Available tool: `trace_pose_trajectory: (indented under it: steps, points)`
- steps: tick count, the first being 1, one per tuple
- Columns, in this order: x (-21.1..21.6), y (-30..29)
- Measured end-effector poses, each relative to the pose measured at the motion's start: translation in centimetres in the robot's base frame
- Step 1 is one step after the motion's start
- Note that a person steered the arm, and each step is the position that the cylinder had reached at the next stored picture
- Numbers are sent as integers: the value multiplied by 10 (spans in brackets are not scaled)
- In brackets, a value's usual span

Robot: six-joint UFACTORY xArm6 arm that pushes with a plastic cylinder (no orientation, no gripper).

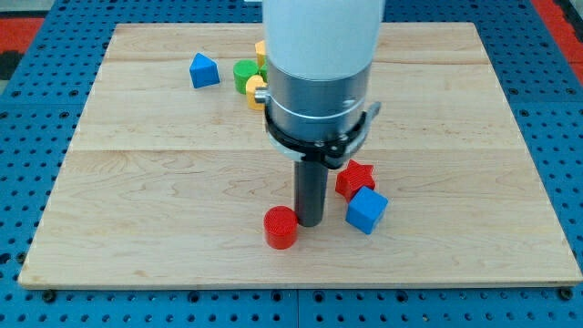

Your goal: Make a diagonal line with the red circle red star and blue cube

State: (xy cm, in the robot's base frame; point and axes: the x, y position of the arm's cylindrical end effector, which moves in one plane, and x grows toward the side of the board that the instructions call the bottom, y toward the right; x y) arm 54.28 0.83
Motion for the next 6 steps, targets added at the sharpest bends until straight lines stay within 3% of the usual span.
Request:
trace_pose_trajectory:
  steps: [4, 6]
  points:
    - [15, 95]
    - [-4, 102]
